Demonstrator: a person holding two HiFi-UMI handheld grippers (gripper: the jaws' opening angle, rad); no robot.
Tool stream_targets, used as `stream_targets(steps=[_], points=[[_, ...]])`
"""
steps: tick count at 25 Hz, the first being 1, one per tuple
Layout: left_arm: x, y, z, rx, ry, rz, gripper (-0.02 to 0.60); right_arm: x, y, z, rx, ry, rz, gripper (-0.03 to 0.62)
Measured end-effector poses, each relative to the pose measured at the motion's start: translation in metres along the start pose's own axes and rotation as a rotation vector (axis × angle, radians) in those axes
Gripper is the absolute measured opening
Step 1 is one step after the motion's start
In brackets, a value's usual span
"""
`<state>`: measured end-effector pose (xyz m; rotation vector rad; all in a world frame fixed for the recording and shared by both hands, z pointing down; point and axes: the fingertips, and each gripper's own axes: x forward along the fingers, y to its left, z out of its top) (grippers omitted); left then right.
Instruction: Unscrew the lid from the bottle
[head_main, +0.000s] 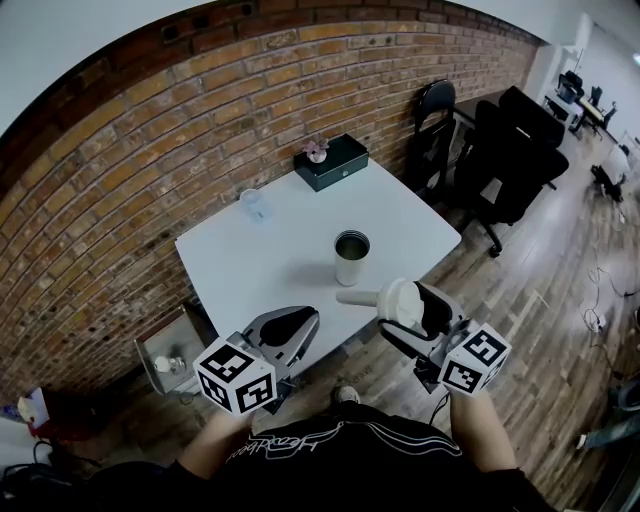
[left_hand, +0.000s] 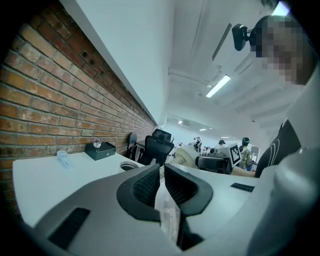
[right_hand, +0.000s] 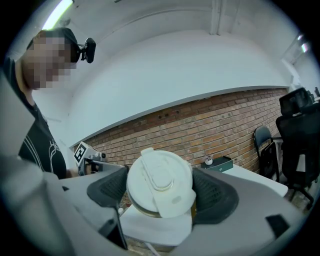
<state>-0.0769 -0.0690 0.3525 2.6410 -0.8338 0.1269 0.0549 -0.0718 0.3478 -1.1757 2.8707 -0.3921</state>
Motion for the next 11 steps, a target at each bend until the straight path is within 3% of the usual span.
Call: stream_targets(steps=[11], points=[[0.015,-0.001,0.004,0.005,0.004,-0.012,0.052,-0.004,-0.007,0.001,-0.011,0.009,0.000,0.399]])
